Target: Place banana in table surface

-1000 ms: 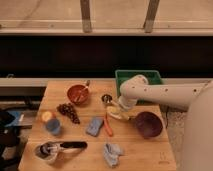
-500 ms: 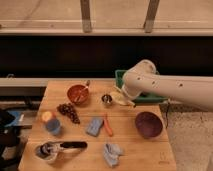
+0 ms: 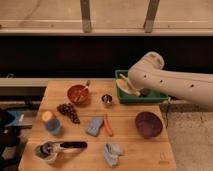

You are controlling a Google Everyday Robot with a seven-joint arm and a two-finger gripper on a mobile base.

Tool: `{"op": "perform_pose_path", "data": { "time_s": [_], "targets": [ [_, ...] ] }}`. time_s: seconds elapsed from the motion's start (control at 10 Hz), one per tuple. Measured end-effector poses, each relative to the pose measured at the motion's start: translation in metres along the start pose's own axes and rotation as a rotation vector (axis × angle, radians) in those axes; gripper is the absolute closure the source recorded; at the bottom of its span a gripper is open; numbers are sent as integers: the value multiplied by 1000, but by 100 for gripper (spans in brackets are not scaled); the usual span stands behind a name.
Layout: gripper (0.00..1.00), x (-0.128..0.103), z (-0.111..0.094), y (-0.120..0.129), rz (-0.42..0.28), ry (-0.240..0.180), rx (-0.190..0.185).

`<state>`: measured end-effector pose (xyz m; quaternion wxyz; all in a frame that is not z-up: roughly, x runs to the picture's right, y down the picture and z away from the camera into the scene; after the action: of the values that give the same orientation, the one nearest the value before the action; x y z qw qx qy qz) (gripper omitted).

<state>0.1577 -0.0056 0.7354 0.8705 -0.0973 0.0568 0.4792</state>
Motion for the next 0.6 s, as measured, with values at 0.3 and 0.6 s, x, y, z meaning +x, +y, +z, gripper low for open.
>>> {"op": "perform_pose_path", "data": {
  "time_s": [0.3,0.6],
  "targets": [
    [100,15,27,12,14,45,-42],
    [100,37,60,33,31,103,-112]
  ]
}}
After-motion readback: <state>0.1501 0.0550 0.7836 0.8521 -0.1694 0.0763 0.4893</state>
